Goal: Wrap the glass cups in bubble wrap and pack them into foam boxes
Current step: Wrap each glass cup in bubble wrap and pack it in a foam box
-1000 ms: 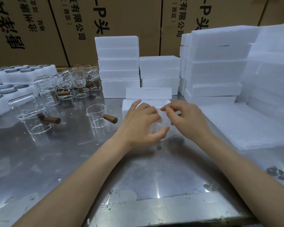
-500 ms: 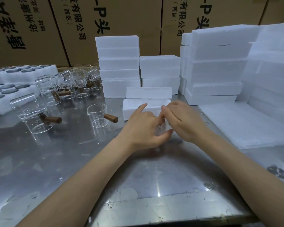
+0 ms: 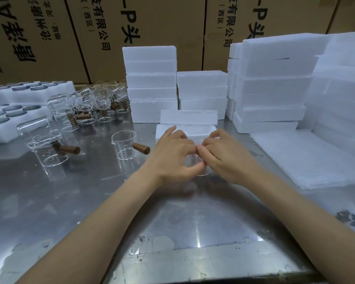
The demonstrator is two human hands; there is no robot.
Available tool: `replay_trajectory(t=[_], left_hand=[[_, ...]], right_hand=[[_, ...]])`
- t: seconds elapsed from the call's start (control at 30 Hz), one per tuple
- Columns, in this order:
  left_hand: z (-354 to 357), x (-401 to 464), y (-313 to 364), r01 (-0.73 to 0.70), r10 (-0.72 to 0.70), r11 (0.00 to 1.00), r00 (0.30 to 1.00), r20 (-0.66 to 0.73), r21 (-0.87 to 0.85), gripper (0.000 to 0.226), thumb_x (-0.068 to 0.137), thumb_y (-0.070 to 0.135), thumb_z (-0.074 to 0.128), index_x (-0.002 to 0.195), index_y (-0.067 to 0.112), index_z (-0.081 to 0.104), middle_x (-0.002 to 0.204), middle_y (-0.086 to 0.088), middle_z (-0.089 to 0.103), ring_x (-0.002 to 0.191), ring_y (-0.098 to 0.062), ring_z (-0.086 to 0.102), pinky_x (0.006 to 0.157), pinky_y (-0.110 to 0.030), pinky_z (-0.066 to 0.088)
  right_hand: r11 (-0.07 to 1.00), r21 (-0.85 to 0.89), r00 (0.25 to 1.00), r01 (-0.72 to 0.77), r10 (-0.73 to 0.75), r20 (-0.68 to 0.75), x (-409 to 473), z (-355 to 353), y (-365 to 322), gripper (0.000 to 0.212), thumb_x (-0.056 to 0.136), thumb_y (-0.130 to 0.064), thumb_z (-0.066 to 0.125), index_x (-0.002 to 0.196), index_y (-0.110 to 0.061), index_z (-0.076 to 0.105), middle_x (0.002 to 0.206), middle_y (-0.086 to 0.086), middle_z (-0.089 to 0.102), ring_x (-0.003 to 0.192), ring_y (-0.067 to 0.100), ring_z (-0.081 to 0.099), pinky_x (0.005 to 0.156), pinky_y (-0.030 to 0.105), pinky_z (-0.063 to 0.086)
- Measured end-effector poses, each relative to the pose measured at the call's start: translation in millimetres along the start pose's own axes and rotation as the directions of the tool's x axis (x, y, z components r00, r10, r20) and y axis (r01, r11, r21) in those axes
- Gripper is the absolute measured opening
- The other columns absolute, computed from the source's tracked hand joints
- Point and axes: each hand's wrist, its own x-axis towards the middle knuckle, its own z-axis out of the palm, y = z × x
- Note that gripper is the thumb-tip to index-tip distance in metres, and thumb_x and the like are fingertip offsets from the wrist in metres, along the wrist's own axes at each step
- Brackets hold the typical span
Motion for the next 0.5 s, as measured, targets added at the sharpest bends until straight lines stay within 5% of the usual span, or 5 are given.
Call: replay_trajectory(t=[0.13, 0.2, 0.37, 0.5], left_hand=[[-0.6, -3.2, -9.3, 0.11, -0.173, 0.889, 0.979, -0.104, -0.444, 0.052, 0.078, 0.051, 0.04, 0.108, 0.015, 0.061, 0.109, 0.006, 0.058, 0.106, -0.013, 0.051, 0.096, -0.025, 0.035], [2.2, -1.1, -15.5, 0.203, -0.314, 0.825, 0.941, -0.128, -0.527, 0.053, 0.084, 0.047, 0.039, 0.126, 0.017, 0.053, 0.126, 0.006, 0.051, 0.121, -0.008, 0.044, 0.1, -0.018, 0.03], [26.5, 0.2, -36.5, 0.42, -0.421, 0.885, 0.906, 0.038, -0.201, 0.056, 0.097, 0.014, 0.044, 0.149, 0.007, 0.025, 0.154, -0.008, 0.029, 0.143, -0.021, 0.019, 0.113, -0.027, 0.012], [32.0, -0.6, -52.6, 0.478, -0.478, 0.874, 0.878, 0.023, -0.086, 0.052, 0.1, 0.016, 0.042, 0.148, 0.005, 0.027, 0.152, -0.013, 0.032, 0.143, -0.028, 0.019, 0.115, -0.034, 0.014]], right_hand=[[0.978, 0.207, 0.962, -0.014, 0.069, -0.264, -2.4, -9.3, 7.4, 0.04, 0.087, -0.052, 0.036, 0.086, -0.026, 0.066, 0.091, -0.016, 0.062, 0.098, 0.01, 0.051, 0.084, 0.022, 0.039], [0.945, 0.323, 0.933, -0.049, 0.159, -0.323, -3.4, -15.6, 12.3, 0.033, 0.082, -0.06, 0.044, 0.092, -0.034, 0.062, 0.1, -0.02, 0.059, 0.1, 0.004, 0.05, 0.08, 0.01, 0.032], [0.948, 0.283, 0.988, -0.147, 0.152, 0.005, -7.4, -13.8, 17.3, 0.076, 0.061, -0.073, 0.066, 0.128, -0.046, 0.044, 0.126, -0.024, 0.043, 0.103, -0.002, 0.046, 0.08, 0.012, 0.035], [0.961, 0.23, 0.988, -0.152, 0.142, 0.06, -6.5, -8.0, 13.4, 0.069, 0.069, -0.059, 0.07, 0.13, -0.046, 0.04, 0.117, -0.017, 0.051, 0.105, 0.008, 0.054, 0.085, 0.026, 0.04]])
